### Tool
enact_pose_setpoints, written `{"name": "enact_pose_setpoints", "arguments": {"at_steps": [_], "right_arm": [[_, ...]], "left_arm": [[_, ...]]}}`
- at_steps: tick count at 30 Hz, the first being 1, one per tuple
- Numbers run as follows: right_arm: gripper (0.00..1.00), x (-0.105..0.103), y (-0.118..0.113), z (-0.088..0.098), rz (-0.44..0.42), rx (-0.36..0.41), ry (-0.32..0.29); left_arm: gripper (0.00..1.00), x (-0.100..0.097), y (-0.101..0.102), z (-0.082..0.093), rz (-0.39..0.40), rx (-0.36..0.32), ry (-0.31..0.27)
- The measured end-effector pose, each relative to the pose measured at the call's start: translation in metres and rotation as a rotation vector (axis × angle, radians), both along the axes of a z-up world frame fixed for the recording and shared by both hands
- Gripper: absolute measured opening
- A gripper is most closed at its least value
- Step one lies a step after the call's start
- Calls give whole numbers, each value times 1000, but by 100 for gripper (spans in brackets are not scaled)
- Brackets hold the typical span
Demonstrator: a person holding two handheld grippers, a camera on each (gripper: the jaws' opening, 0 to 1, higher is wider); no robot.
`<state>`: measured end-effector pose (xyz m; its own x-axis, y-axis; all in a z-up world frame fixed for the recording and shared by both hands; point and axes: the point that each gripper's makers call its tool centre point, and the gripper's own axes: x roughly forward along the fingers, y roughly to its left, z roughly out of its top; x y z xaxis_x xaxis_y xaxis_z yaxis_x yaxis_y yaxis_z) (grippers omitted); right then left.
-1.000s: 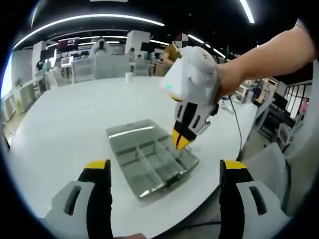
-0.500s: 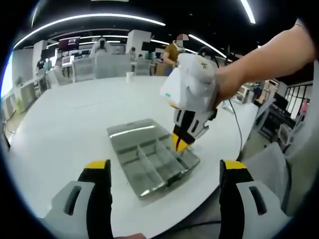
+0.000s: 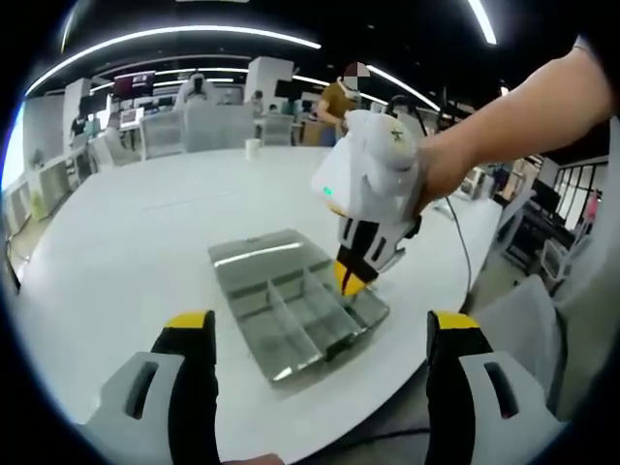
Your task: Insert the divider into the dual guide fixture by aligning both edges with the guide slots and pushing it downward to the bottom, including one-sided entry, uneven engagement, binding, and posture correction.
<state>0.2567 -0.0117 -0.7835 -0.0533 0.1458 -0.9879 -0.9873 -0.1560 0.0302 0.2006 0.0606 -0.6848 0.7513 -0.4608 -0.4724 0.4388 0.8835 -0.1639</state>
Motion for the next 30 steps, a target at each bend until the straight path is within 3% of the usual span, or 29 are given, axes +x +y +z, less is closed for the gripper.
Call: {"name": "enact_pose_setpoints", "arguments": {"at_steps": [21, 27, 30], "right_arm": [[0, 0, -2, -2, -52, 52, -9], [7, -1, -8, 2, -77, 82, -20], [10, 0, -7, 7, -115, 134, -22]], "left_arm": [[88, -7, 4, -3, -4, 19, 17], [88, -12, 11, -3, -1, 32, 27], [88, -13, 17, -4, 3, 39, 36]]}}
